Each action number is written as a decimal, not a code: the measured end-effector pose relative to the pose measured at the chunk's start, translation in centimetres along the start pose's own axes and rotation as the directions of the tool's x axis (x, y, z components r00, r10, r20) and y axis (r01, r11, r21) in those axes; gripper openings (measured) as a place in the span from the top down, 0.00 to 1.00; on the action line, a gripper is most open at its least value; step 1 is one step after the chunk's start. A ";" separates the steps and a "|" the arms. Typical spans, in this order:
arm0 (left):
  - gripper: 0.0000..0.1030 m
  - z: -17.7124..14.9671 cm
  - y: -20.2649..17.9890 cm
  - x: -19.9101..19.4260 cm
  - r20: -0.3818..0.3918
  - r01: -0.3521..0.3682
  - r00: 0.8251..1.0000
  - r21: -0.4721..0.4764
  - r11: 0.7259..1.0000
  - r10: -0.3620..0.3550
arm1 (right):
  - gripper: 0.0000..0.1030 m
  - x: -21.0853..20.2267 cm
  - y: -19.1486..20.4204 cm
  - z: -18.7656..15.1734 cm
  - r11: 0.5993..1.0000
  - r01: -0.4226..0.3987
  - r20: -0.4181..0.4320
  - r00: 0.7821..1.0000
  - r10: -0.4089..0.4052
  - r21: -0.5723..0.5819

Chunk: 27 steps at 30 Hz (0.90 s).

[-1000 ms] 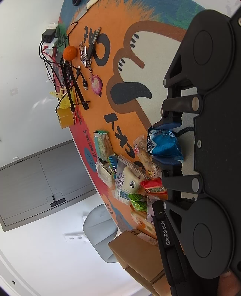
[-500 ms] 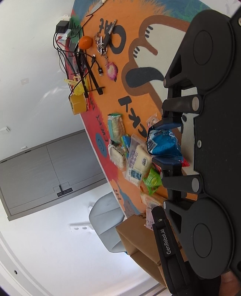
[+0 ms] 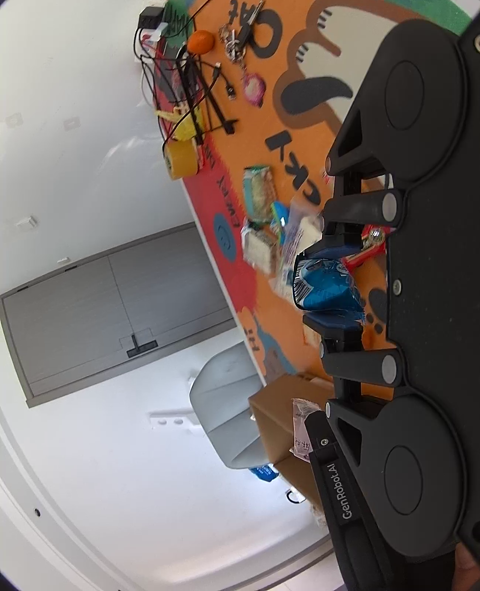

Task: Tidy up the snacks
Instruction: 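Carry both snacks over the cardboard box and open both tools to drop them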

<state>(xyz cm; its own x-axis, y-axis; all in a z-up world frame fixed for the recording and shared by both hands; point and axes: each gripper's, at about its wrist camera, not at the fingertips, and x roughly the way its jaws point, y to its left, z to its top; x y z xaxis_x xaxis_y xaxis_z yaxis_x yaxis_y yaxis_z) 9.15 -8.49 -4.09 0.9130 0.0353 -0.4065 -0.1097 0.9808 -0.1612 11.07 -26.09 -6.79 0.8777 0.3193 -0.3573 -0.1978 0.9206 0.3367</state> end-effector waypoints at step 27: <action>0.66 3.1 8.7 -0.2 0.071 -0.118 0.989 -0.120 0.986 0.127 | 0.69 3.7 7.4 1.5 0.990 -0.123 0.017 0.992 0.124 -0.061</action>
<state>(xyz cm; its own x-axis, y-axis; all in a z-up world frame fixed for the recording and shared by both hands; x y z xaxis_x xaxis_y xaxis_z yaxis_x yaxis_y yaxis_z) 9.23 0.59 -2.57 0.9173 0.1731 -0.3587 -0.2628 0.9398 -0.2186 13.51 -18.43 -4.35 0.8537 0.4274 -0.2974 -0.3308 0.8863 0.3241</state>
